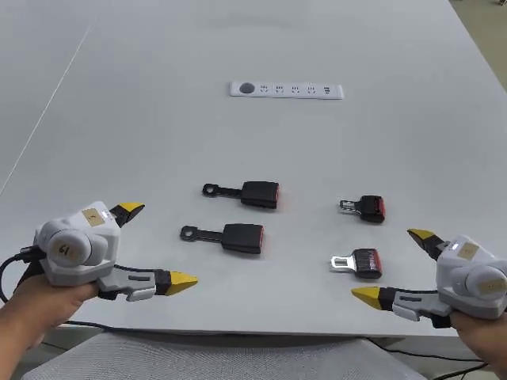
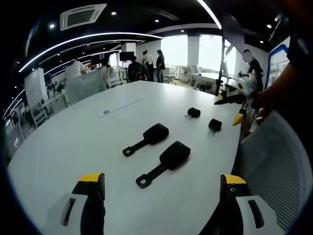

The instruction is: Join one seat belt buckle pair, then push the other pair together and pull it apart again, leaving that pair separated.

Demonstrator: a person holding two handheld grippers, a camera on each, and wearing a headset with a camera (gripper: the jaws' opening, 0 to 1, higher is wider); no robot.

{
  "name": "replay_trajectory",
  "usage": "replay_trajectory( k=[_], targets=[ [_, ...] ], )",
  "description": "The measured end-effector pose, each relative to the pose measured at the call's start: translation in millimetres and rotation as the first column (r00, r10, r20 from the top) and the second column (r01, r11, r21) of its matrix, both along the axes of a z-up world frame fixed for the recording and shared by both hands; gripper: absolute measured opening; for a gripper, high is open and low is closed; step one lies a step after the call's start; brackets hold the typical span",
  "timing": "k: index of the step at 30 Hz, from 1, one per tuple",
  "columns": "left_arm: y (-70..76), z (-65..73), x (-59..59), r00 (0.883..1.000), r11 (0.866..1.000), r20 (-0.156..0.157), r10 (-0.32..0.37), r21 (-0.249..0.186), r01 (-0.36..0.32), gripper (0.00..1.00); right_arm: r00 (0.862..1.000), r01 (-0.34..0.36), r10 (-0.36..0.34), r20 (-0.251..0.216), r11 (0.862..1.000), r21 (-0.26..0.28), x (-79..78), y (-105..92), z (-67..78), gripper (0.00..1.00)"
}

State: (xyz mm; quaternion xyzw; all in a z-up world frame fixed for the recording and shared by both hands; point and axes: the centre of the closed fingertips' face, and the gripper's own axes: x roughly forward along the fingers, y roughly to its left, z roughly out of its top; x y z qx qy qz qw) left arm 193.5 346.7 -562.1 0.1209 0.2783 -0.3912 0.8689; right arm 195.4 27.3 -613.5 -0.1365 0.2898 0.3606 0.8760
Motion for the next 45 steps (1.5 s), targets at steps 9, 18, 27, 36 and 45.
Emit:
replay_trajectory(
  k=[9, 18, 27, 36, 45],
  targets=[
    [-0.1, -1.6, 1.2, 1.0, 1.0, -0.002, -0.005, 0.004, 0.005, 1.0, 1.0, 0.002, -0.002, -0.002, 1.0, 0.001, 0.8, -1.2, -1.3, 0.95],
    [0.2, -3.3, 2.4, 1.0, 1.0, -0.007, -0.01, 0.012, 0.01, 1.0, 1.0, -0.006, 0.006, -0.009, 1.0, -0.003, 2.5, -2.3, -3.7, 0.95],
    [-2.3, -5.8, 5.8, 0.999, 0.999, -0.008, -0.035, 0.031, 0.035, 1.0, 1.0, -0.015, 0.015, -0.018, 1.0, -0.011, 4.8, -6.5, -6.9, 0.95],
    [-10.5, -12.2, 12.2, 0.997, 0.996, -0.017, -0.07, 0.058, 0.071, 1.0, 0.998, -0.037, 0.037, -0.043, 0.999, -0.006, 9.8, -10.6, -10.1, 0.93],
    [-21.7, -23.6, 18.2, 0.993, 0.99, -0.037, -0.114, 0.076, 0.116, 0.99, 0.994, -0.077, 0.076, -0.074, 0.997, -0.007, 13.5, -9.7, -17.8, 0.91]
  ],
)
